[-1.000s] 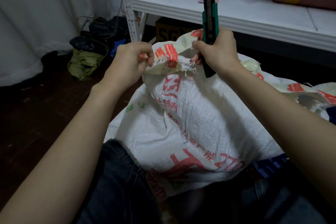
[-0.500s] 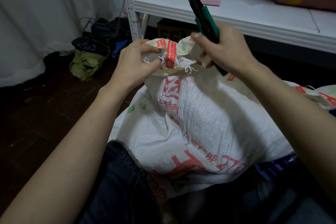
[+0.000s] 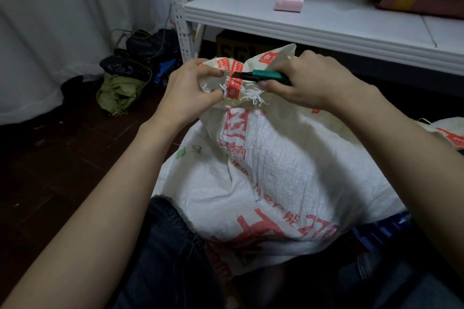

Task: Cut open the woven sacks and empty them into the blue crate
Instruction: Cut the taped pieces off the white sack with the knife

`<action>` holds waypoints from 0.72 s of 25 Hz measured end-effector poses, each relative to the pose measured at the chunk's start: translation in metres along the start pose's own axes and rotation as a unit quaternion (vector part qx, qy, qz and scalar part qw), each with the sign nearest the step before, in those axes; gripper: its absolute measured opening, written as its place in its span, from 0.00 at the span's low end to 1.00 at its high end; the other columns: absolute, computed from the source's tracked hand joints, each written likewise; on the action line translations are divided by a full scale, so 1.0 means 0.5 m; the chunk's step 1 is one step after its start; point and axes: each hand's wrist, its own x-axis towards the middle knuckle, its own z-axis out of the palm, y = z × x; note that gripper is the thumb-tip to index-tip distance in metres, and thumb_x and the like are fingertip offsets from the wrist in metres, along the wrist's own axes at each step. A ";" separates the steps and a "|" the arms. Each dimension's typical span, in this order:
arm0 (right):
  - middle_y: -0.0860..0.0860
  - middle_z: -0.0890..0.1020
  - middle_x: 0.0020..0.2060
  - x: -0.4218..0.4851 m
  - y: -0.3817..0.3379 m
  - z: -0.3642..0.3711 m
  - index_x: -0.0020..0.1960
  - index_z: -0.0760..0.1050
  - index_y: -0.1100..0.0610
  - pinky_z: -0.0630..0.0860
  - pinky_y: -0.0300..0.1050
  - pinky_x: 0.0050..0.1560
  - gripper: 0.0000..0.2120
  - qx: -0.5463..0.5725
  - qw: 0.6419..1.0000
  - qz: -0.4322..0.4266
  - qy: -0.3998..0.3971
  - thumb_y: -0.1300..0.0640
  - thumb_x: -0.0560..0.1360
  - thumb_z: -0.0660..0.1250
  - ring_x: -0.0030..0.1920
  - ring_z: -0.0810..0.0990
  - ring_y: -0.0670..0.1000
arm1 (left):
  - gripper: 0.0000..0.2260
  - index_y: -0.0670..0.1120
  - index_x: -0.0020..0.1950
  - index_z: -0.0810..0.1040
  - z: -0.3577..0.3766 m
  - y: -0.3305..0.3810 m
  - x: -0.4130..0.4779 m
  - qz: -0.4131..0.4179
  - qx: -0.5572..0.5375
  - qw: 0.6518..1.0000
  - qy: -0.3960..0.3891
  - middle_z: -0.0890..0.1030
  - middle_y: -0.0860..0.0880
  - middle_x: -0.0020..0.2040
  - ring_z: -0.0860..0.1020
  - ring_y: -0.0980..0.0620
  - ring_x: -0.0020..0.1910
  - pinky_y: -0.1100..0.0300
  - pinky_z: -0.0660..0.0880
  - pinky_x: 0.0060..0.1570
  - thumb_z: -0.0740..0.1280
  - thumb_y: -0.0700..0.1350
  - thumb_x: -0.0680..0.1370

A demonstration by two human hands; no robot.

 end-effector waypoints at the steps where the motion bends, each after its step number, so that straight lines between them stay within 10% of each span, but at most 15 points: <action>1: 0.50 0.70 0.35 0.001 -0.002 0.002 0.62 0.76 0.50 0.59 0.43 0.29 0.21 -0.005 1.000 -0.001 -0.002 0.39 0.79 0.54 0.38 0.69 0.53 | 0.16 0.48 0.59 0.80 0.000 0.001 0.000 0.002 0.000 1.000 0.001 0.72 0.48 0.66 0.70 0.50 0.65 0.55 0.67 0.65 0.69 0.44 0.71; 18: 0.52 0.69 0.32 0.021 -0.069 0.024 0.47 0.70 0.58 0.69 0.43 0.30 0.17 -0.009 0.983 0.085 -0.160 0.44 0.80 0.56 0.30 0.70 0.49 | 0.19 0.40 0.65 0.74 0.023 -0.020 0.001 0.147 0.113 0.981 -0.063 0.69 0.47 0.70 0.69 0.49 0.67 0.74 0.56 0.59 0.64 0.35 0.74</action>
